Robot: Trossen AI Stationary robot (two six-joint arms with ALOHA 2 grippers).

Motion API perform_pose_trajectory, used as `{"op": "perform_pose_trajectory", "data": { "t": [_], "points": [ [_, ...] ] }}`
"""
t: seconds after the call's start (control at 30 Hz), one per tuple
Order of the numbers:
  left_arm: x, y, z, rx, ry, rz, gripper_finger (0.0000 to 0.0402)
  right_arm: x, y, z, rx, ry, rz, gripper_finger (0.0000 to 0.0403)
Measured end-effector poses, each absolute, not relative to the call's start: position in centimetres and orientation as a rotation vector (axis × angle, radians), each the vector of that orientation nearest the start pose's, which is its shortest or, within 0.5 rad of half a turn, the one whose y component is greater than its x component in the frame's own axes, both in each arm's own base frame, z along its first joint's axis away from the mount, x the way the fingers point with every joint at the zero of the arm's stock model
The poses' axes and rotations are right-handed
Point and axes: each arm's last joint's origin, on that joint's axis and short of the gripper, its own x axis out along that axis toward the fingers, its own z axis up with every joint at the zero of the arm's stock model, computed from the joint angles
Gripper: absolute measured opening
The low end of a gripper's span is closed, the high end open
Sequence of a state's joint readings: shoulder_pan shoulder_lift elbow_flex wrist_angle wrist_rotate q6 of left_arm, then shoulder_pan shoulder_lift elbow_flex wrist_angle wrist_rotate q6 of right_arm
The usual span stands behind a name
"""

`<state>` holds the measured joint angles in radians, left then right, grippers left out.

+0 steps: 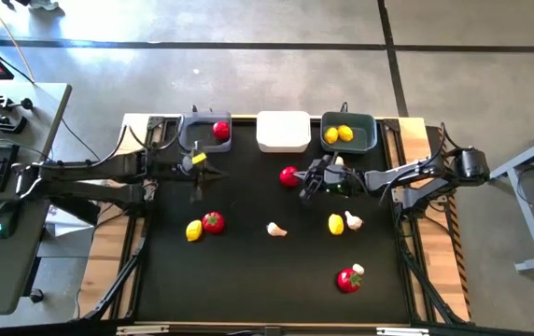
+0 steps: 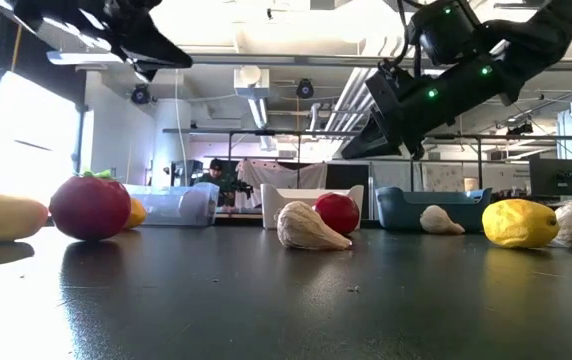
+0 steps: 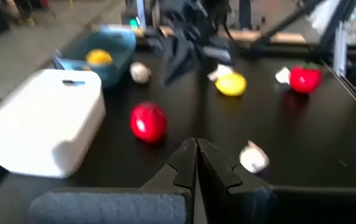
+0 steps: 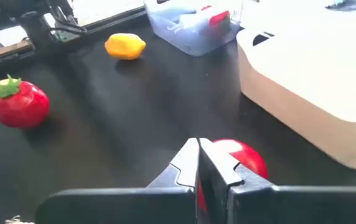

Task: Sort produce into baskets
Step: Put the tomato into the black bin

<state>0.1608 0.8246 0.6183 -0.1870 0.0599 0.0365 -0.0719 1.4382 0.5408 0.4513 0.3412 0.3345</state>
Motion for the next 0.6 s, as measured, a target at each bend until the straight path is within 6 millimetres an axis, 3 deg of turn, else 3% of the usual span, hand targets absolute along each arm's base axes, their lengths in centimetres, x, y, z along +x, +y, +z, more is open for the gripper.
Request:
{"op": "perform_pose_trajectory", "data": {
  "t": [0.27,0.6],
  "points": [
    [18.0,0.2,26.9,-0.075,0.586,0.08,0.0,26.7,-2.9,16.6,0.281,0.412,-0.487,0.0002],
    [20.7,-2.6,27.7,-0.114,0.909,0.054,0.0003,26.5,-2.4,16.1,0.308,0.461,-0.489,0.0002]
  ]
}}
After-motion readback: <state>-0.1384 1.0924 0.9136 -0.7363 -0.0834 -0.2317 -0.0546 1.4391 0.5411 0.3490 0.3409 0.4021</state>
